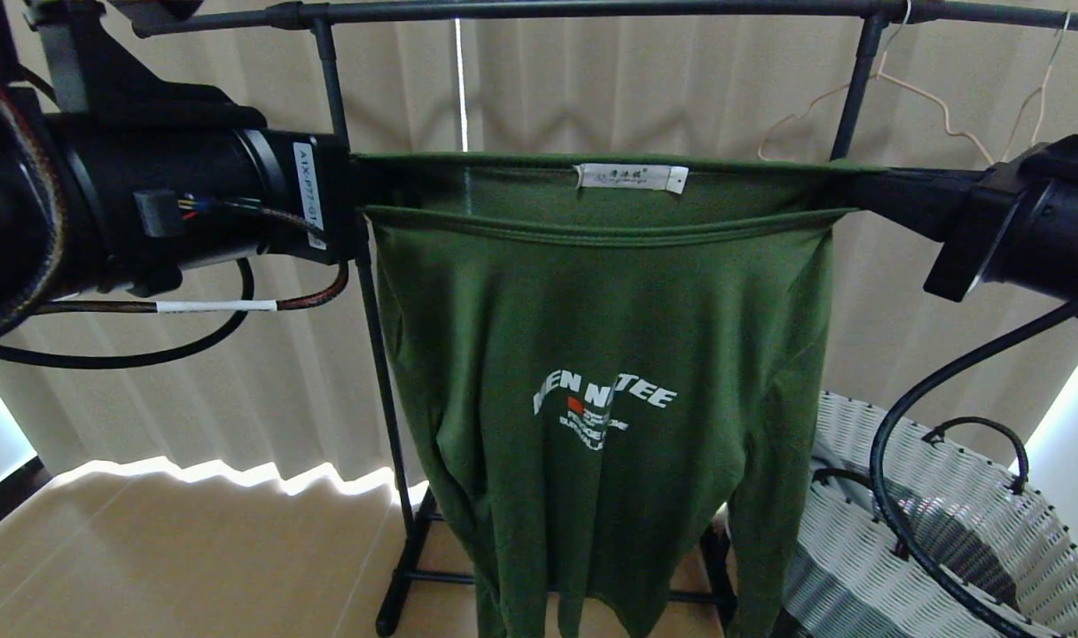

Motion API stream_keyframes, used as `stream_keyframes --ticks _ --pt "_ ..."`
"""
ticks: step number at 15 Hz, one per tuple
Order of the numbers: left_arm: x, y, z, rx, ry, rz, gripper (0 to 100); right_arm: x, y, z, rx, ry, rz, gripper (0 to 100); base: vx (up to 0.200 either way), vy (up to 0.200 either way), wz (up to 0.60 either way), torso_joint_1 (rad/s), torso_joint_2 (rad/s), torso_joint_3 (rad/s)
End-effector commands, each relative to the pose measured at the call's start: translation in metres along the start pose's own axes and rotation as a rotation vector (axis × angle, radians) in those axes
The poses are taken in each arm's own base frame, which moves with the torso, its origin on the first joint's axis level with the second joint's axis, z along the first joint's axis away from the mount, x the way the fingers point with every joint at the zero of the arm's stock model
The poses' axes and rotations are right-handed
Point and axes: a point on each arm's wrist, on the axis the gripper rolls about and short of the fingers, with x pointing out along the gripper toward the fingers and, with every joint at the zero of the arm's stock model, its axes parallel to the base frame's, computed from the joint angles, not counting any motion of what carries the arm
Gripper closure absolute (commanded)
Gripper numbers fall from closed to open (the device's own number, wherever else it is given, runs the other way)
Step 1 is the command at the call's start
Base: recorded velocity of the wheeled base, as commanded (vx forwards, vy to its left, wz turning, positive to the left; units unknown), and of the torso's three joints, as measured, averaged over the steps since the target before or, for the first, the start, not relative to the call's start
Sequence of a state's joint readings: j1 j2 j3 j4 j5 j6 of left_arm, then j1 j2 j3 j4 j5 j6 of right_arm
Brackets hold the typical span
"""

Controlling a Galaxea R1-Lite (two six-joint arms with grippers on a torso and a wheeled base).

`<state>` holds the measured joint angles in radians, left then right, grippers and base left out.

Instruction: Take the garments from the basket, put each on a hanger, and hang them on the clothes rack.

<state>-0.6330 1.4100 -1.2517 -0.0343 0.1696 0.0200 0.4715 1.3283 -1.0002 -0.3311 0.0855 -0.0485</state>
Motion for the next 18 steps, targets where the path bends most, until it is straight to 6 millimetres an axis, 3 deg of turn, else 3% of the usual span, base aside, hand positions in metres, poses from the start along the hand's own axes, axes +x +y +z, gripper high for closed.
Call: stream_keyframes --ticks 1,3,6,8,11,14,18 --pt "-0.002 0.0 -0.002 0.001 0.005 0.002 100 0.004 0.0 -0.003 0.001 0.014 -0.001 100 0.0 0.0 0.0 0.0 0.0 0.0" --pt "-0.004 0.001 -0.005 0.002 0.009 0.001 100 0.005 0.0 -0.004 0.001 0.018 -0.001 100 0.0 0.0 0.0 0.0 0.0 0.0" --pt "0.001 0.0 -0.006 0.001 0.009 0.0 100 -0.012 0.001 -0.001 0.0 0.02 0.002 100 0.0 0.0 0.0 0.0 0.0 0.0" --pt "0.02 -0.002 -0.007 0.017 -0.021 0.007 100 -0.049 0.005 0.005 0.004 0.041 0.034 100 0.0 0.0 0.0 0.0 0.0 0.0" --pt "0.045 0.0 -0.012 0.088 -0.053 0.031 100 -0.083 0.012 0.0 0.007 0.035 0.23 100 0.0 0.0 0.0 0.0 0.0 0.0" --pt "0.056 -0.002 -0.014 0.088 -0.062 0.032 100 -0.084 0.013 -0.005 0.01 0.043 0.248 100 0.0 0.0 0.0 0.0 0.0 0.0" --pt "0.044 -0.001 -0.009 0.087 -0.078 0.026 100 -0.069 0.007 -0.011 -0.064 0.077 0.209 100 0.0 0.0 0.0 0.0 0.0 0.0"
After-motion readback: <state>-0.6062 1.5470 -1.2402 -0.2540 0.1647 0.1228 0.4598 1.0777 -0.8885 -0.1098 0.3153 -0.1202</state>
